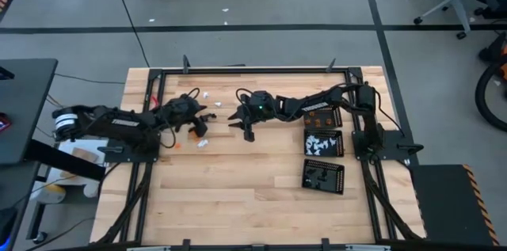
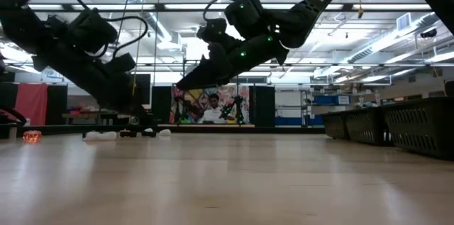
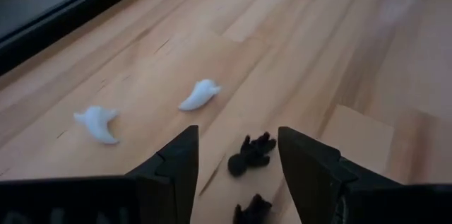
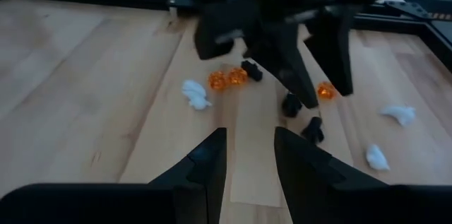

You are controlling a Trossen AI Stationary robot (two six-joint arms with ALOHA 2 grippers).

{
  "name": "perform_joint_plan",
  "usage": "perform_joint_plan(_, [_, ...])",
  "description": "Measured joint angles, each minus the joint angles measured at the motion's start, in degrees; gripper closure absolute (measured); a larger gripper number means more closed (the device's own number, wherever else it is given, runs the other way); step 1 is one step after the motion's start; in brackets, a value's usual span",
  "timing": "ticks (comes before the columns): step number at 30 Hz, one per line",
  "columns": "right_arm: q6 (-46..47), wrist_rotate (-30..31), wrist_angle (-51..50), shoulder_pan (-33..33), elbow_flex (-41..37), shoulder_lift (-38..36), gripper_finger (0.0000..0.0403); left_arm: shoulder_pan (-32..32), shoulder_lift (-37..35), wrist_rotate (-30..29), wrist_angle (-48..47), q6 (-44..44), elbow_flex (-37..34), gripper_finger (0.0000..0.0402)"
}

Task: Sort Halloween decoration
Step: Put the black skeleton toy into the bottom black bin

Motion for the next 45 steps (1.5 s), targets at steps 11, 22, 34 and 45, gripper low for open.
perform_joint_plan(11, [-0.6, -1.3, 0.2, 0.9, 0.0, 0.1, 0.0278, 3.1, 17.1, 4.0, 15.0, 3.2, 0.0, 0.0221])
perform_joint_plan(22, [-0.4, -1.2, 0.2, 0.8, 0.0, 0.1, 0.0278, 2.9, 25.7, 7.0, 18.6, 5.1, 2.1, 0.0268])
perform_joint_plan(34, [-4.5, 8.5, -13.2, 0.5, -0.1, -7.2, 0.0278, 2.7, 25.7, 7.7, 20.5, 5.2, 1.9, 0.0372])
perform_joint_plan(45, [-5.0, 17.6, -33.3, -2.0, -0.1, -21.7, 0.0278, -5.8, 27.7, 15.0, 17.0, 0.9, 12.3, 0.0369])
